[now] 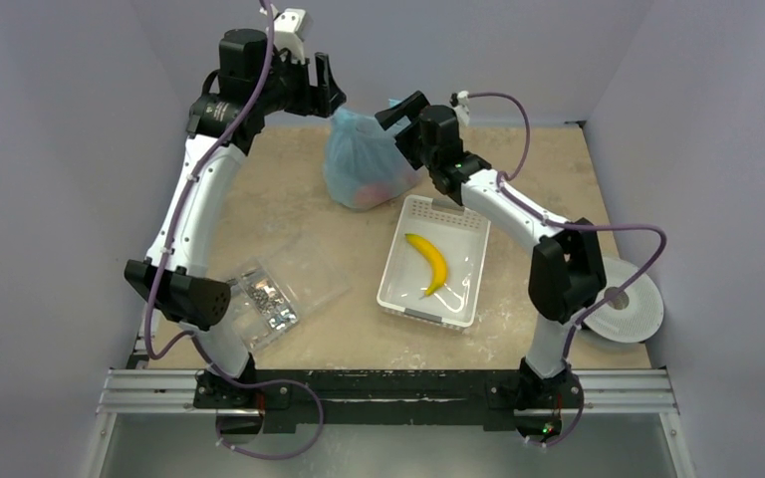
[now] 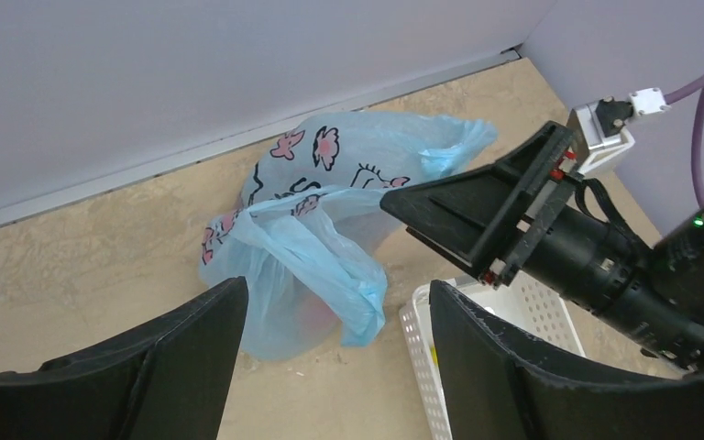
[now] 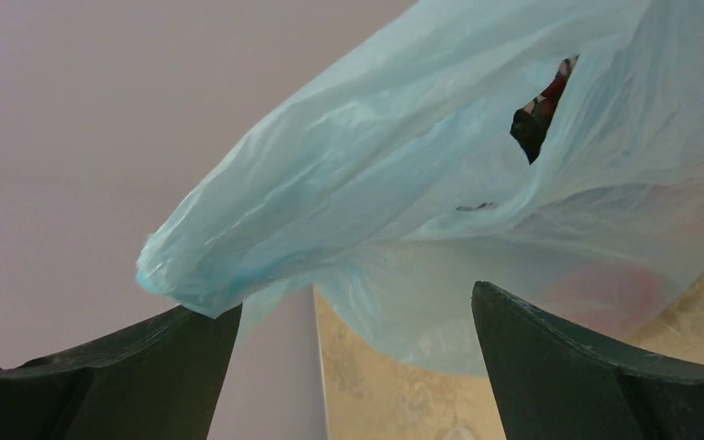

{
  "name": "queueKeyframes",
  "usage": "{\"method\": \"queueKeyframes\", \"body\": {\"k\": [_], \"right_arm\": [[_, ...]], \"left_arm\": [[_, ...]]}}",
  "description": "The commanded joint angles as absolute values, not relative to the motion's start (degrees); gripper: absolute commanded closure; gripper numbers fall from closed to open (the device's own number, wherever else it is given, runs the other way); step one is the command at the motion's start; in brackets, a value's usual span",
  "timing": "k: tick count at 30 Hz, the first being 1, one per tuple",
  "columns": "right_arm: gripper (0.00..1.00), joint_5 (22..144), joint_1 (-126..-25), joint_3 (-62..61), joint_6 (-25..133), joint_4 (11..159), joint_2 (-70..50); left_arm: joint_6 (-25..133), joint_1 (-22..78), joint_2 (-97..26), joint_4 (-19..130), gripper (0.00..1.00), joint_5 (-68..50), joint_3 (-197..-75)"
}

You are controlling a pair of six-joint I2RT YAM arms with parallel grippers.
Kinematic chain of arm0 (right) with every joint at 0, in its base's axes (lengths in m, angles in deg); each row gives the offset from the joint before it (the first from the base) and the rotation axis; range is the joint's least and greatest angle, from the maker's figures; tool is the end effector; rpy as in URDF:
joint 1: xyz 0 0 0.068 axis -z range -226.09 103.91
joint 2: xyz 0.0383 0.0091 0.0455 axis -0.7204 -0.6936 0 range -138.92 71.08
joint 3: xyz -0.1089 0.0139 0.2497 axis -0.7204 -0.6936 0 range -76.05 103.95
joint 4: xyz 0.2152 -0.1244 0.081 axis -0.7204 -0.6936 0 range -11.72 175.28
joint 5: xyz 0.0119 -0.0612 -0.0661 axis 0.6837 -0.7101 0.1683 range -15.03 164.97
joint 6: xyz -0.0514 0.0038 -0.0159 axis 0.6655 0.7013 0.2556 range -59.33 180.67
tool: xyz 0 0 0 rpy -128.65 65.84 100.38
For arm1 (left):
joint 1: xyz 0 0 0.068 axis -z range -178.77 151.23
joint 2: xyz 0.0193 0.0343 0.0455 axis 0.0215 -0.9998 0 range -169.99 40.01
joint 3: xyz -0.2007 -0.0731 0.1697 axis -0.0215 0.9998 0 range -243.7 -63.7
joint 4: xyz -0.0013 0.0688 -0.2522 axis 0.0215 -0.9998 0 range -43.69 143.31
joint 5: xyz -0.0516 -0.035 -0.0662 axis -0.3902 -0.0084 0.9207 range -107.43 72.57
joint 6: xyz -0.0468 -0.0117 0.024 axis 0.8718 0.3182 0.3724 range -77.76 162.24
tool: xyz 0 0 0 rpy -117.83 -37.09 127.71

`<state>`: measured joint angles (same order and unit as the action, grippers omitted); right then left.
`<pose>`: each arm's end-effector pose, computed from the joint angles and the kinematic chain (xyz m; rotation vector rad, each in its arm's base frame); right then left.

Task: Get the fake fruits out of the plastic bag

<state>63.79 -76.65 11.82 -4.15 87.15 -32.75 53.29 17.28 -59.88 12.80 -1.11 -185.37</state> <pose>0.3831 0.2182 0.3336 0.7070 1.7956 0.9831 0.3557 -0.1127 0.4855 0.2804 1.9073 -0.5892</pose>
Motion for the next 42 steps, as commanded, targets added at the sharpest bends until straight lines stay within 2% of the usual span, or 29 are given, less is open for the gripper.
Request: {"method": "queueKeyframes", "body": {"k": [1, 5, 9, 10, 12, 13, 16, 19, 21, 25, 33, 40, 42], "right_arm": [[0.02, 54.97, -76.58, 20.14, -13.2, 80.43, -37.71], [0.01, 52.23, -76.56, 31.51, -14.43, 72.45, -44.04], [0.05, 50.57, -76.58, 34.56, -16.13, 68.71, -46.47], [0.1, 50.32, -76.53, 33.96, -16.29, 68.85, -46.29], [0.31, 50.07, -76.57, 30.54, -15.75, 70.89, -44.86], [0.37, 50.01, -76.63, 28.7, -15.35, 71.98, -43.89], [0.46, 50.19, -76.75, 24.12, -12.74, 75.21, -41.24], [0.82, 53.25, -76.69, 20.41, -10.6, 79.37, -39.74], [0.95, 52.96, -76.76, 18.96, -10.19, 79.24, -38.73], [1.0, 56.22, -76.72, 14.05, -4.33, 85.41, -35.53], [1.0, 63.89, -76.33, 4.18, 7.79, 96.57, -29.35], [1.0, 68.87, -75.38, 1.76, 9.48, 99.47, -28.74], [1.0, 69.52, -75.07, 0.28, 9.06, 100.31, -28.2]], "left_arm": [[51.61, 17.23, -56.86, 14.2, 0.28, -3.28, -185.49], [51.22, 17.23, -54.79, 13.88, 0.29, -4.54, -181.81], [51.72, 17.23, -52.11, 14.77, 0.29, -5.76, -177.77], [52.0, 17.15, -52.06, 14.03, 0.29, -6.1, -177.9], [52.91, 16.86, -52.83, 11.02, 0.29, -6.62, -179.61], [53.59, 16.41, -53.43, 9.72, 0.29, -6.58, -180.65], [57.39, 14.06, -55.57, 8.08, 0.29, -2.9, -183.64], [60.75, 11.94, -59.26, 7.59, 0.29, 2.93, -187.37], [61.77, 11.52, -61.84, 7.25, 0.29, 4.98, -189.66], [61.39, 11.38, -66.85, 9.77, 0.28, 8.24, -192.91], [62.52, 11.23, -78.51, 16.62, 0.26, 12.3, -202.77], [63.25, 13.03, -83.01, 22.6, 0.15, 12.78, -202.13], [65.26, 13.18, -81.92, 26.63, 0.09, 16.64, -198.13]]}}
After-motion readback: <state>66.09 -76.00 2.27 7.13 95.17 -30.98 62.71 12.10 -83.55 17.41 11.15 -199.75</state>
